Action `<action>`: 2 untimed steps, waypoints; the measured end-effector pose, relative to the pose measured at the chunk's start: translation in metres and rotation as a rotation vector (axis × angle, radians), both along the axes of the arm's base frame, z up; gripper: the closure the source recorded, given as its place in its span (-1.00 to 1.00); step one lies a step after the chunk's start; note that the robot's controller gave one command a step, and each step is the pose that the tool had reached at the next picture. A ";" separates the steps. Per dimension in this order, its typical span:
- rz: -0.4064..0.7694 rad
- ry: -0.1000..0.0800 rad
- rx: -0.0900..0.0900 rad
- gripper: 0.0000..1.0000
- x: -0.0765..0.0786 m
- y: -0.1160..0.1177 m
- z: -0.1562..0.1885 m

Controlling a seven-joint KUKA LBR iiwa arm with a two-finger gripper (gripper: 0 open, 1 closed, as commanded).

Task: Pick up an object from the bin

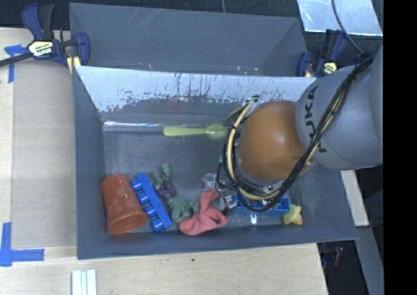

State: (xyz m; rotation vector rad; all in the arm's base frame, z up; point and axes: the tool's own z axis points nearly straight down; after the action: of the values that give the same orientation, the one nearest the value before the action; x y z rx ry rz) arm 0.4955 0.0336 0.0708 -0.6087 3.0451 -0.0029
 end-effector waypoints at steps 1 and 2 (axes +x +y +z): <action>0.029 0.004 -0.001 1.00 -0.001 0.015 0.063; 0.027 0.002 -0.003 1.00 0.007 0.002 0.092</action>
Offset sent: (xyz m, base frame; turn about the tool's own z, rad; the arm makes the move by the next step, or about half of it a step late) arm 0.0046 0.0042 0.0906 -0.0310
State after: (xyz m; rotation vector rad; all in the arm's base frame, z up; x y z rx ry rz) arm 0.5020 0.0361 0.1630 -0.6499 3.0396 -0.0056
